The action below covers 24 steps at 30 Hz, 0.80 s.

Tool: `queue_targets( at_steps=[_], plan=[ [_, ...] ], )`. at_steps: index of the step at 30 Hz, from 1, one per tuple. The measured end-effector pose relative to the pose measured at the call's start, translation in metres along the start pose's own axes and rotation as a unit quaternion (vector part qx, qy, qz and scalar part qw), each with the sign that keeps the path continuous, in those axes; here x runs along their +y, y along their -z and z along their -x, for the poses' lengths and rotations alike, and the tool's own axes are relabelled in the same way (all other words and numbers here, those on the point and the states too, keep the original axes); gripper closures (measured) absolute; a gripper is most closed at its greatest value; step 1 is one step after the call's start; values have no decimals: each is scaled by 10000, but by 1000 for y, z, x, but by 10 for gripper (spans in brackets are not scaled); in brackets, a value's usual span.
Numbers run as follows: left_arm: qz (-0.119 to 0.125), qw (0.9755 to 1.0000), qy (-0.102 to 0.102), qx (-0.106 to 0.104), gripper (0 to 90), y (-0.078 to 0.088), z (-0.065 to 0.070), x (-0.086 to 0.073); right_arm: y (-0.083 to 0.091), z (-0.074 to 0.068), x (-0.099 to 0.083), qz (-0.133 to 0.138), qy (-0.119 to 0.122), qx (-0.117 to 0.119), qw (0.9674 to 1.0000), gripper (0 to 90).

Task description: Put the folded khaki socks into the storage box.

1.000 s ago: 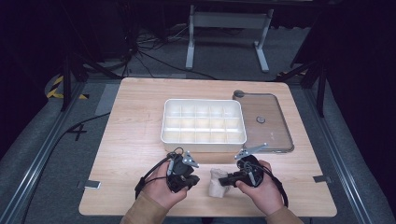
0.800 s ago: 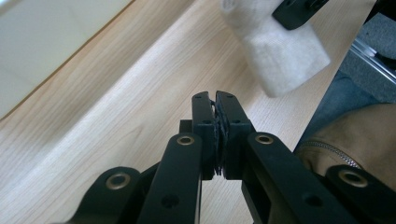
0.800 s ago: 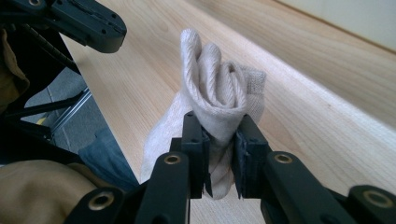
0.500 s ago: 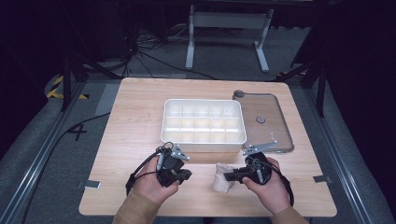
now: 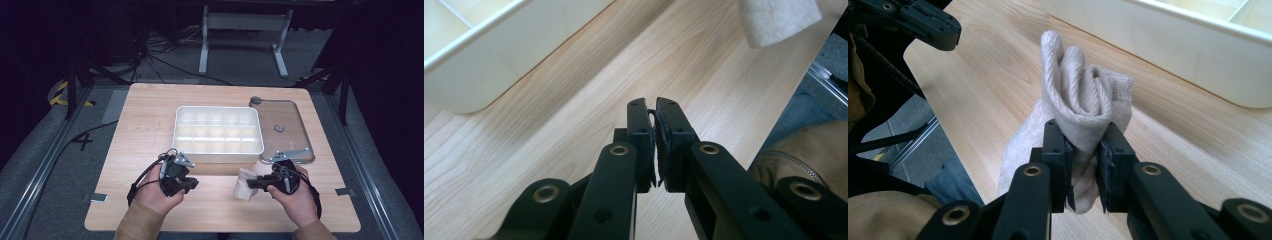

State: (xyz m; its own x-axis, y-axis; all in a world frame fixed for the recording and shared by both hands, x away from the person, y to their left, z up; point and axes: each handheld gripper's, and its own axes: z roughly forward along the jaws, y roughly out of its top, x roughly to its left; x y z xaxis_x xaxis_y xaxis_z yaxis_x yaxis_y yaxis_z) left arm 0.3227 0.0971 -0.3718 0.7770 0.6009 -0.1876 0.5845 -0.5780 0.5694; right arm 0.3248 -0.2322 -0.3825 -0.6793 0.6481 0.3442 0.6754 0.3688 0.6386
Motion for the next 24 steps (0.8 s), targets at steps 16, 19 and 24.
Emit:
queue_targets(
  at_steps=[16, 19, 24],
  plan=[
    [7, 9991, 400, 173, 840, 19, -27, -6, 13, 6, 4, 162, -63, -232, 9996, 770],
    [25, 9984, 516, 224, 840, 23, -31, -9, 15, 8, 4, 171, -91, -312, 9993, 770],
    [-81, 9970, 683, 344, 840, 24, -34, -12, 15, 9, 7, 149, -35, -401, 9991, 770]
  ],
)
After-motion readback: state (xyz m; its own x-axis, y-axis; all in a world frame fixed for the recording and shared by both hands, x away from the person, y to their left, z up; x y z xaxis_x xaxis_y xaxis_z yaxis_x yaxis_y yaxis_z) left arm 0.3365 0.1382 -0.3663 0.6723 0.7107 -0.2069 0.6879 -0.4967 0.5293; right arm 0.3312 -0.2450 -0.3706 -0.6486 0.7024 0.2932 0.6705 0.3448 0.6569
